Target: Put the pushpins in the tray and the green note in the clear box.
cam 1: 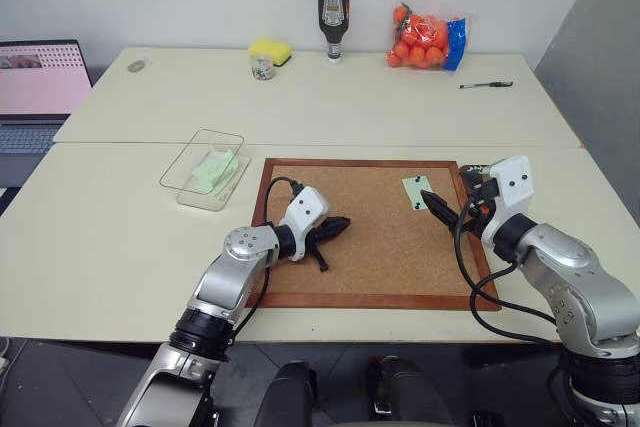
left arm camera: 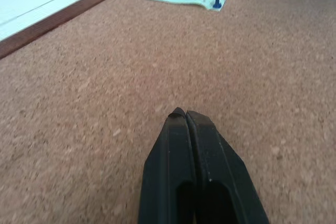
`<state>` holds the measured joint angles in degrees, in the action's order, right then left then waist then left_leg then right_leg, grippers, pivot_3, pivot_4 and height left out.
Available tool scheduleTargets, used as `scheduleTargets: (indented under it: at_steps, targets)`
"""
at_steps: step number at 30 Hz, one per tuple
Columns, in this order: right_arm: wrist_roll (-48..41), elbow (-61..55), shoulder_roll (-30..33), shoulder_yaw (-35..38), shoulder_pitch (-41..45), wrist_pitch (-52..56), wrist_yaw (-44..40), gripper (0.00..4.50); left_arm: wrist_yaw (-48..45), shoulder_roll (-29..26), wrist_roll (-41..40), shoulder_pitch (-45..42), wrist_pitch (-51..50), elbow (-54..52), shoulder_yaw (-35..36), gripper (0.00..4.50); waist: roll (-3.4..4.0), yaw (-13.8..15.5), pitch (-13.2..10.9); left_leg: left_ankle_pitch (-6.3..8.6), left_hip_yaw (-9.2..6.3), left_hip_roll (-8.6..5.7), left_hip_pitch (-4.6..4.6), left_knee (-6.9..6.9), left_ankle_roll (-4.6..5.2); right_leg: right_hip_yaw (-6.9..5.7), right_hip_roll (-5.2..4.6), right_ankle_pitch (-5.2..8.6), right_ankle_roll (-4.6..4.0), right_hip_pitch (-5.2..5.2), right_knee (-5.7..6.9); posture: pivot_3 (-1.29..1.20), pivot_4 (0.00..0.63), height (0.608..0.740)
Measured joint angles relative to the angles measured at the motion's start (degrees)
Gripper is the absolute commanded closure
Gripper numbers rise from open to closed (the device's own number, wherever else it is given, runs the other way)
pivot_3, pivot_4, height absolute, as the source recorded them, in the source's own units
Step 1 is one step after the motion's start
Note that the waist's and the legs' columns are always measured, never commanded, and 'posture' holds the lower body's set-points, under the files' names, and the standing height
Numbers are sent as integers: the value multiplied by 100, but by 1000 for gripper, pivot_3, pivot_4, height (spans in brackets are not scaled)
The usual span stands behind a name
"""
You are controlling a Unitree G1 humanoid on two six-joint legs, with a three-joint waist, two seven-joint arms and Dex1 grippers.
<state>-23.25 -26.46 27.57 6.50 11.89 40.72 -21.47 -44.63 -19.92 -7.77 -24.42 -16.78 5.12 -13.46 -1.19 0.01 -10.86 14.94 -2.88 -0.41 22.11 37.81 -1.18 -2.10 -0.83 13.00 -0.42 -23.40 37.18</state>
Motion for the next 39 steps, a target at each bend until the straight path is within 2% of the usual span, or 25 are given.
scheduleTargets:
  at_steps: [7,17,30,36,38,39]
  targets:
    - [-2,35,0,-15,21,2,-8,0,-113,30,29,-217,121,48,-51,4436,0,-2,0,0,-1,0,-1,1,0,1,0,0,0,0,0,0,150,740]
    - [191,762,-144,-237,610,-13,54,0,-211,247,340,-461,549,915,-323,4436,1,-9,1,0,5,1,-6,1,1,0,2,-1,1,2,2,0,150,740]
    - [853,3462,-398,-638,2027,-936,-229,0,-265,259,394,-504,610,1014,-414,4436,6,-14,6,0,15,0,-17,2,3,7,1,-4,3,10,3,0,150,740]
    - [1119,4534,-650,-810,2305,-1438,-360,0,-244,269,397,-472,595,951,-425,4436,9,-11,7,-1,15,0,-14,0,3,7,1,-5,2,9,3,0,150,740]
    - [1167,4685,-675,-823,2332,-1553,-381,378,-239,267,399,-449,581,916,-424,4500,9,-13,7,0,14,0,-15,0,3,11,0,-5,2,9,2,0,150,740]
    - [1193,4730,-687,-823,2335,-1587,-387,413,-239,263,399,-442,571,899,-424,4500,9,-14,7,0,14,0,-15,0,4,12,0,-5,2,9,2,0,150,740]
